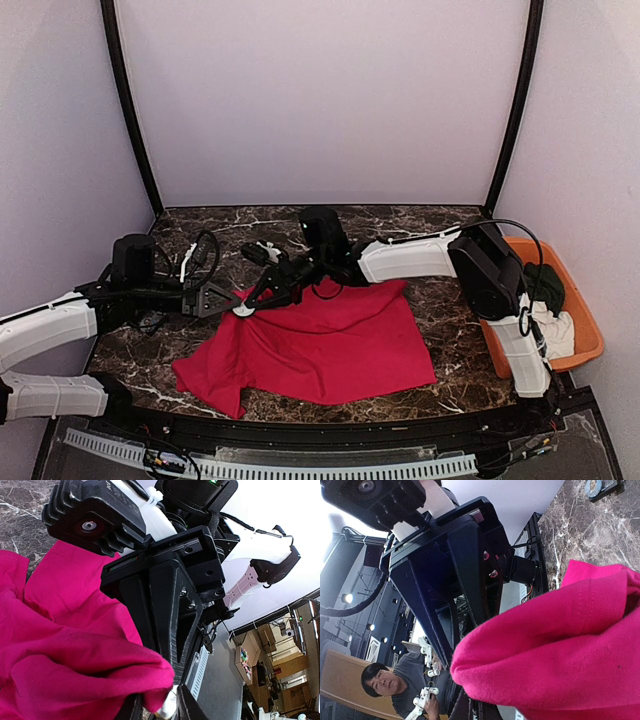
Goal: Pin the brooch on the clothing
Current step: Pin the brooch onto the flattened clothing.
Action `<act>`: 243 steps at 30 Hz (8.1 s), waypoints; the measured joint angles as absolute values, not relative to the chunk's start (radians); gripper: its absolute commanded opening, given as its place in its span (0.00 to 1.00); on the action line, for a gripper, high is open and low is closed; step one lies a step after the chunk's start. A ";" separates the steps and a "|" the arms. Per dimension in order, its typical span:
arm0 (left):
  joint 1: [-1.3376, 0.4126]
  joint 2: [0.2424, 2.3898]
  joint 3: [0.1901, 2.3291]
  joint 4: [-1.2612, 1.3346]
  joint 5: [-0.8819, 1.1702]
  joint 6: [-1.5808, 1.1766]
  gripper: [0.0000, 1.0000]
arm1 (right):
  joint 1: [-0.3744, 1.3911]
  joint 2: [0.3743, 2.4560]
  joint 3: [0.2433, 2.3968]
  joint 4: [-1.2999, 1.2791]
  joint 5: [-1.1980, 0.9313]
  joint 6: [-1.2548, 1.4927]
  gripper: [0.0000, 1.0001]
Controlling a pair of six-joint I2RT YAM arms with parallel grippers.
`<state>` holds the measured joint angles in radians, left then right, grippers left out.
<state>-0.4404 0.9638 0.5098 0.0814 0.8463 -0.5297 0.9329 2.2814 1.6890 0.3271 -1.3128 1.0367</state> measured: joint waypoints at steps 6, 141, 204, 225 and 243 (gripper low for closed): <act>-0.440 0.969 0.510 0.082 0.849 -0.527 0.22 | 0.933 2.281 1.695 0.303 -1.313 1.028 0.00; -0.377 0.988 0.443 0.233 0.950 -0.542 0.27 | 0.934 2.315 1.809 0.112 -1.330 0.958 0.00; -0.384 0.983 0.448 0.321 0.945 -0.611 0.48 | 0.936 2.347 1.877 0.073 -1.334 0.952 0.00; -0.368 0.840 0.411 0.241 0.885 -0.643 0.60 | 0.925 2.315 1.779 0.107 -1.319 0.904 0.00; -0.374 0.799 0.375 0.232 0.984 -0.717 0.46 | 0.893 2.313 1.753 0.161 -1.291 0.967 0.00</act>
